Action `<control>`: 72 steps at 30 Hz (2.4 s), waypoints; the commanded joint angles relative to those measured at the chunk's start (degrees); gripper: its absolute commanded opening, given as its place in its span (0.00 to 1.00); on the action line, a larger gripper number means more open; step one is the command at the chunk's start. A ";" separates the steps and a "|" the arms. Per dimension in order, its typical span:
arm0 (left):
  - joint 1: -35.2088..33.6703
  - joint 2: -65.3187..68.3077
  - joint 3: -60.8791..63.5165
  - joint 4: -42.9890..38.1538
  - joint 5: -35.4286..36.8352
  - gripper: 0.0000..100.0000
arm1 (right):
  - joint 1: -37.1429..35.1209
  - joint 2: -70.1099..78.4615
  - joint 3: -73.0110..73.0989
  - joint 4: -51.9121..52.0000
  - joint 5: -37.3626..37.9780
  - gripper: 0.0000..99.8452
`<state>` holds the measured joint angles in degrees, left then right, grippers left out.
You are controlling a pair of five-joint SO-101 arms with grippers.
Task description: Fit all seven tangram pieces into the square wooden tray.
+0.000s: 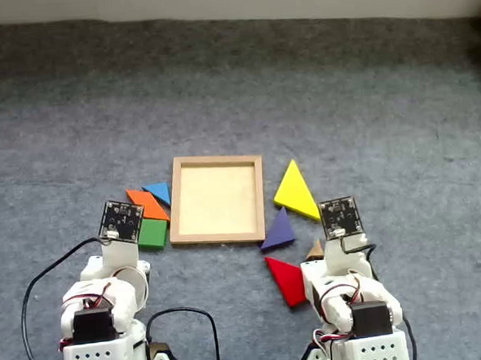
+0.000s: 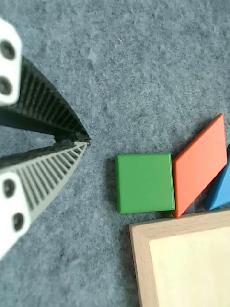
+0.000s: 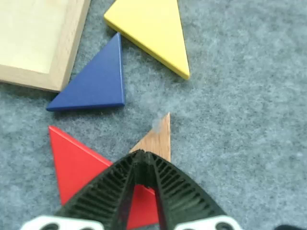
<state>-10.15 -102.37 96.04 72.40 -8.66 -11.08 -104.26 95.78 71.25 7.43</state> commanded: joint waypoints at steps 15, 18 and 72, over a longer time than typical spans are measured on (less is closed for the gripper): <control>-0.13 -1.19 1.10 0.44 -0.44 0.01 | 0.75 -0.84 8.13 0.40 -0.62 0.01; -0.13 -1.19 1.10 0.44 -0.44 0.01 | 0.75 -0.84 8.13 0.40 -0.62 0.01; -0.13 -1.19 1.10 0.44 -0.44 0.01 | 23.16 -0.84 -10.95 -7.87 9.32 0.01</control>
<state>-10.15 -102.37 96.04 72.40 -8.66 8.97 -104.35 89.45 67.56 8.75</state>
